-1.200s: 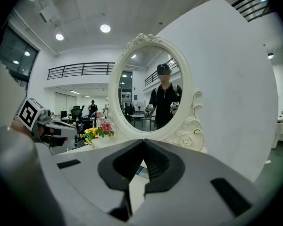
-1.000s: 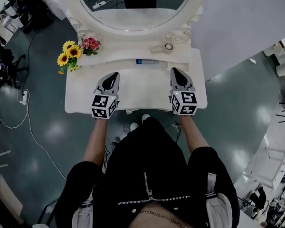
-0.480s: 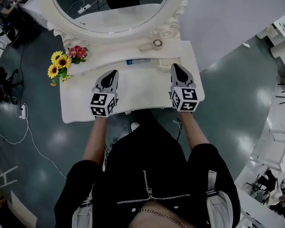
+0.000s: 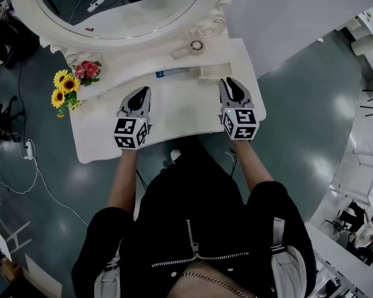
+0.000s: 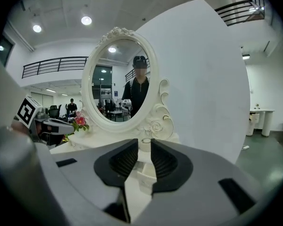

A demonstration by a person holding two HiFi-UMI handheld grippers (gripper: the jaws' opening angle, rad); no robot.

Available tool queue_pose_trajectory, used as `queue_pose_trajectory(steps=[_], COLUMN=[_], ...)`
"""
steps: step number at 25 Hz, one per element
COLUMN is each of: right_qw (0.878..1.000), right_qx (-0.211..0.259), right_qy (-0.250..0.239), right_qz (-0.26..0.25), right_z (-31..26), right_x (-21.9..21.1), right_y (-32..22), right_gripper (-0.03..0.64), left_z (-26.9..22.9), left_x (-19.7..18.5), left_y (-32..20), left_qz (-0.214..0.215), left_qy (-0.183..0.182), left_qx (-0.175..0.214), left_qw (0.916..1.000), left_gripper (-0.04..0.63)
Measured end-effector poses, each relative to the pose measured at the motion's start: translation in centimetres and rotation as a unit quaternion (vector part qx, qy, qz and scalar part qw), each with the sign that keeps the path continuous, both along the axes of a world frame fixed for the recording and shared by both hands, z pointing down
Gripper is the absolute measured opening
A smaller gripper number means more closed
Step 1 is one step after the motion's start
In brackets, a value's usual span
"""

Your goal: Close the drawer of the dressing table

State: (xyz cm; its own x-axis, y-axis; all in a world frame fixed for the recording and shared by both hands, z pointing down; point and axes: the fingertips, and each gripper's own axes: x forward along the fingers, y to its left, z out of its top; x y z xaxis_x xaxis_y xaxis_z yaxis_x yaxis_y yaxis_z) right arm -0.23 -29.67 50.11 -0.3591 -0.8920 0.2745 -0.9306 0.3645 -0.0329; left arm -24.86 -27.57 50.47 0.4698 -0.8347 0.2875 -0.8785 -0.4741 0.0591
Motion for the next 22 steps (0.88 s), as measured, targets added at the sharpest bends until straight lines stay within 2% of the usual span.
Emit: queue_pose_trajectory(steps=[6,13,22], right_qw=[1.0,0.996,0.984], right_qx=[-0.023,-0.089,-0.175], right_qy=[0.008,0.011,0.009], right_qz=[0.007,0.017,0.033], right_z=[2.2,7.5,14.7], right_x=[0.5,1.1,2.0], right_y=[-0.4,-1.2,-2.8], right_gripper=[0.144,0.152,0.158], left_z=[1.1,2.4,3.4], left_x=[0.1,-0.2,-2.1], left_y=[-0.9,-1.7,-2.9], left_qz=[0.003,0.0,-0.018], left_qy=[-0.001,-0.002,-0.008], left_qx=[-0.013,-0.03,-0.046], left_qw=[0.9999,0.9996,0.9987], left_gripper=[0.021,0.021,0.021])
